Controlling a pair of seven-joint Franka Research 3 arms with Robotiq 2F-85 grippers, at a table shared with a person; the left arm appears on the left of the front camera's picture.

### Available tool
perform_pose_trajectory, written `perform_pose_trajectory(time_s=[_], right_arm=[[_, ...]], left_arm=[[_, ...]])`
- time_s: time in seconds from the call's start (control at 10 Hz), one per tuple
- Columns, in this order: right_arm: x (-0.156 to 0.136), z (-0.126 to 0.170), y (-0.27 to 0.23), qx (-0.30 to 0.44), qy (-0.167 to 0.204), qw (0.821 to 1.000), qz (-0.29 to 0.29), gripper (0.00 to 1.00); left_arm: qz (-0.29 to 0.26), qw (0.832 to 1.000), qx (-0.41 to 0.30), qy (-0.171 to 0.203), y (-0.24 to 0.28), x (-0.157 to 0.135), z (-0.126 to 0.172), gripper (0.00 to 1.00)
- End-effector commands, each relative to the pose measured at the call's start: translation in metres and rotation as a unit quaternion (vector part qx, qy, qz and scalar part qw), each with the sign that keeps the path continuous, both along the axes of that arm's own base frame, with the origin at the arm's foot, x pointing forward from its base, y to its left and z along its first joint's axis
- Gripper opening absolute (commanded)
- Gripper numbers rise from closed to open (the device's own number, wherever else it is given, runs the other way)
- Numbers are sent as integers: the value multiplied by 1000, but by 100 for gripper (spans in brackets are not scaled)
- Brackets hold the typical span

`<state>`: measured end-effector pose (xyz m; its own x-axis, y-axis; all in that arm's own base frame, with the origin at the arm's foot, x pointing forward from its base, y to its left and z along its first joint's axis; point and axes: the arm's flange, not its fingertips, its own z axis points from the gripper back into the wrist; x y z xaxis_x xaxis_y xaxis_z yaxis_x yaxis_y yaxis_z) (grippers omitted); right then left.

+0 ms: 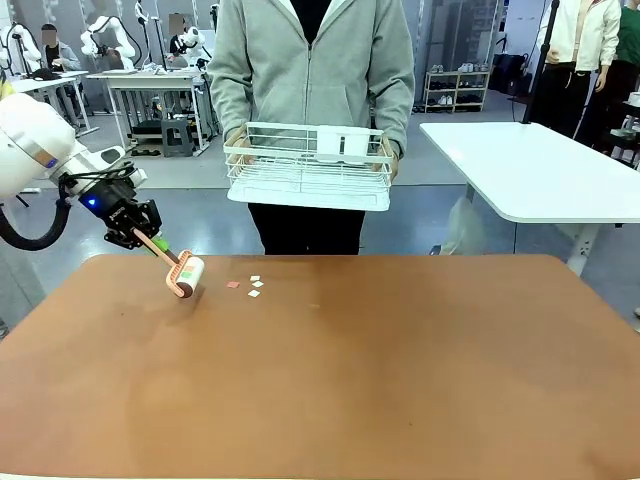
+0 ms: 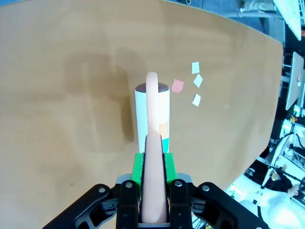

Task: Clean the table.
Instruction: Clean the table with the Lint Roller when the human lifts the Dish drying rack.

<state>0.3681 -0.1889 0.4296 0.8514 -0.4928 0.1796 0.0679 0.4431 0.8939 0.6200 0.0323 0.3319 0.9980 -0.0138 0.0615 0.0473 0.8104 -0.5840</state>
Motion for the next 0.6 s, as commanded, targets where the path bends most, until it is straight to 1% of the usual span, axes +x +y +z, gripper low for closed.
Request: perform_pose_trajectory(time_s=[0.0,0.1,0.3,0.5], right_arm=[[0,2,0,6,-5,1000,0,100],[0,2,0,6,-5,1000,0,100],[0,2,0,6,-5,1000,0,100],[0,2,0,6,-5,1000,0,100]], left_arm=[[20,1000,2,-13,-9,7,-2,21],[29,999,2,-22,-14,9,-5,21],[30,999,3,-27,-21,15,-11,21],[28,999,0,-18,-26,20,-19,21]])
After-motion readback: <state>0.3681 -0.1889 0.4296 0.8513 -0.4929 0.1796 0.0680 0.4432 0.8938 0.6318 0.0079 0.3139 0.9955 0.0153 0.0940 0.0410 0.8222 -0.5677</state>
